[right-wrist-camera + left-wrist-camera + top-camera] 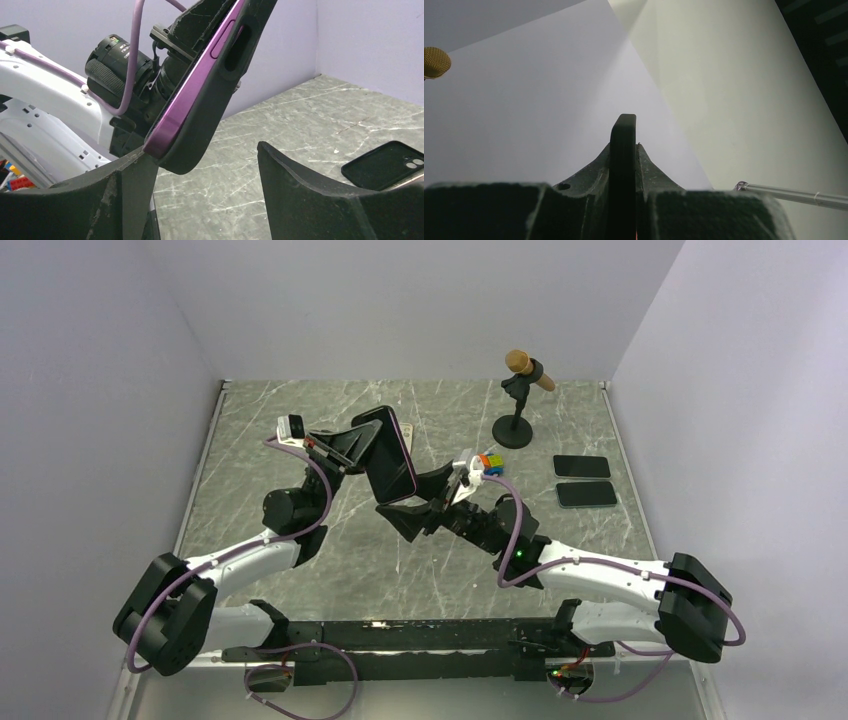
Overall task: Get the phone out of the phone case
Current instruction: Remove the phone case from the phone.
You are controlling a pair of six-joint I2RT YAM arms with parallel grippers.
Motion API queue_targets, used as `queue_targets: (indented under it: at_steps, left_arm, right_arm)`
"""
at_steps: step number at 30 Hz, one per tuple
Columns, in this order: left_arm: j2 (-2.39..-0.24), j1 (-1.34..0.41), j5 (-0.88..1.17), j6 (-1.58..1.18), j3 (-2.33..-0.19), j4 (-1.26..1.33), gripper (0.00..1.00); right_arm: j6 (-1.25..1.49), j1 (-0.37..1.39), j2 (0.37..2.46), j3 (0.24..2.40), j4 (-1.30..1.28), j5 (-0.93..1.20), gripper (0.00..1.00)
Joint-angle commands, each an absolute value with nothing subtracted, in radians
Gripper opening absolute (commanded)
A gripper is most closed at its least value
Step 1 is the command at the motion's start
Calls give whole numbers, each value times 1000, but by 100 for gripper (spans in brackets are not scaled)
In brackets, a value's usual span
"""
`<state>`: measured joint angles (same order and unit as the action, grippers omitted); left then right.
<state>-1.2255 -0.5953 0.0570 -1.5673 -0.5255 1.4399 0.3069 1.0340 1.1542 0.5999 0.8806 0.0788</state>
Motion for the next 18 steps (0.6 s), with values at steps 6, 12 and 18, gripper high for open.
queue_targets:
  at_steps: [6, 12, 18]
  left_arm:
    - [-1200, -602, 102, -1582, -539, 1664, 0]
    - [-1186, -599, 151, -1527, -528, 1663, 0]
    - [-1171, -531, 378, -1499, -610, 1582, 0]
  right_arm:
    - [278, 1027, 1125, 682, 836, 98, 76]
    - [304, 1002, 1110, 719, 672, 161, 81]
    - [442, 873, 1093, 703, 595, 434, 82]
